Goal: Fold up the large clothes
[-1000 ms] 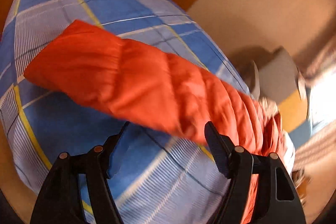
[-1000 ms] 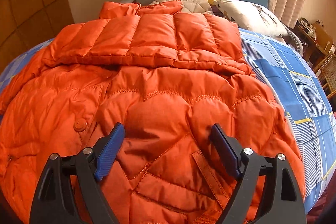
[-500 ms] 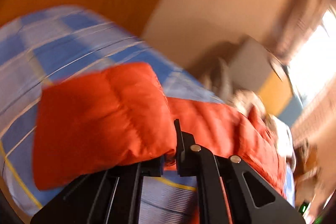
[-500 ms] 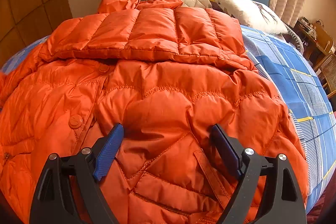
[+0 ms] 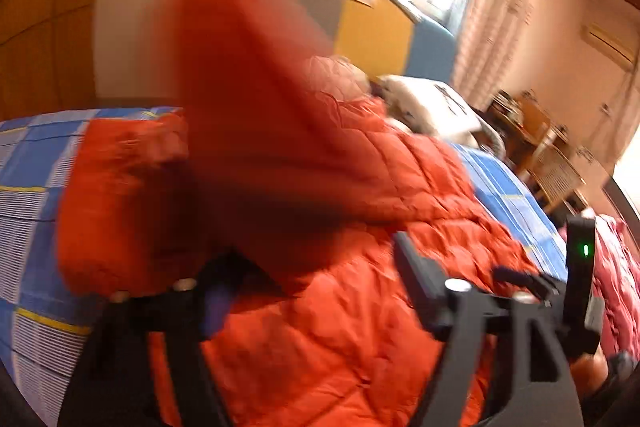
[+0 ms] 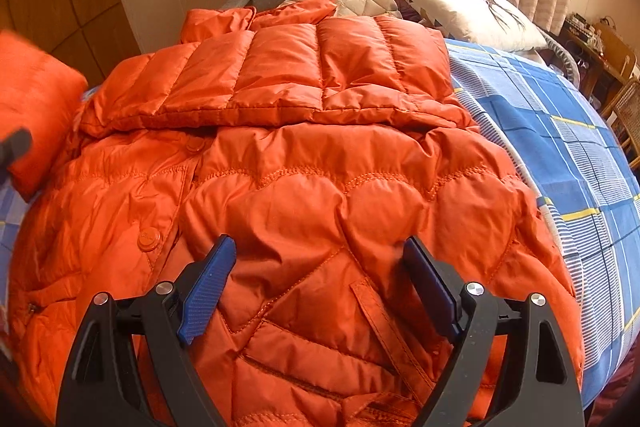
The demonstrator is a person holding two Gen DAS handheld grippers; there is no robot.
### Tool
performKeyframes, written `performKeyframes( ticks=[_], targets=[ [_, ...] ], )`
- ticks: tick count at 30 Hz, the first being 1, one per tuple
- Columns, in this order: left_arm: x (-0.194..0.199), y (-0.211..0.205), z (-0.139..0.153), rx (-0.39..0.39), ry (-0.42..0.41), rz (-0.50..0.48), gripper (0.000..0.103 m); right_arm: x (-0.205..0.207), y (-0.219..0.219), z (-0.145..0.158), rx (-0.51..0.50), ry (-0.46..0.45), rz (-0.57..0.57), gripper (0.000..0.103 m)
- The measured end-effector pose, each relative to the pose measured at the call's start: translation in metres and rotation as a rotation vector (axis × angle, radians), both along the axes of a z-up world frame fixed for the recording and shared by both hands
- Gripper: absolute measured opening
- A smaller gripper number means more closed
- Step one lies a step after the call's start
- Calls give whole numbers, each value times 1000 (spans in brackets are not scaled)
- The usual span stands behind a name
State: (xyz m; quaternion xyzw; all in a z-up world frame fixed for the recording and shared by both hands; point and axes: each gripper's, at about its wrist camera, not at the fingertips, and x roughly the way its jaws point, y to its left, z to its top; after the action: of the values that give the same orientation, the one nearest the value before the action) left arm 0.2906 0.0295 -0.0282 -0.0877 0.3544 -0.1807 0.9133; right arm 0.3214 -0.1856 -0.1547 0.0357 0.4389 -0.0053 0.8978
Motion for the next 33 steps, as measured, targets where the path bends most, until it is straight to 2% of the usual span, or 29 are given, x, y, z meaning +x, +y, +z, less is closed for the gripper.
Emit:
performKeyframes(
  ticks=[5, 7, 10, 14, 16, 20, 21, 22, 24, 27, 33],
  targets=[
    [-22, -10, -4, 16, -1, -78, 87, 0, -5, 6, 54, -3, -5, 79],
    [-29, -10, -6, 31, 0, -79, 87, 0, -5, 9, 111, -7, 1, 72],
    [-42, 6, -11, 21, 15, -39, 87, 4, 4, 16, 236, -12, 58, 59],
    [-50, 33, -24, 22, 46, 45, 87, 14, 37, 23, 327, -8, 150, 59],
    [-48, 47, -30, 31, 63, 90, 87, 24, 54, 21, 377, 18, 190, 59],
    [-46, 61, -38, 69, 89, 160, 86, 46, 92, 5, 410, 102, 244, 59],
    [-46, 64, -38, 81, 95, 181, 86, 47, 99, 5, 396, 104, 257, 48],
    [-46, 66, -39, 83, 95, 186, 86, 47, 103, 6, 381, 97, 268, 26],
    [-44, 68, -39, 86, 91, 195, 86, 44, 111, 18, 338, 55, 293, 11],
    [-42, 66, -39, 101, 80, 195, 86, 41, 108, 41, 278, -30, 296, 7],
    [-34, 56, -34, 90, 71, 178, 87, 37, 69, 76, 198, -157, 222, 7]
  ],
)
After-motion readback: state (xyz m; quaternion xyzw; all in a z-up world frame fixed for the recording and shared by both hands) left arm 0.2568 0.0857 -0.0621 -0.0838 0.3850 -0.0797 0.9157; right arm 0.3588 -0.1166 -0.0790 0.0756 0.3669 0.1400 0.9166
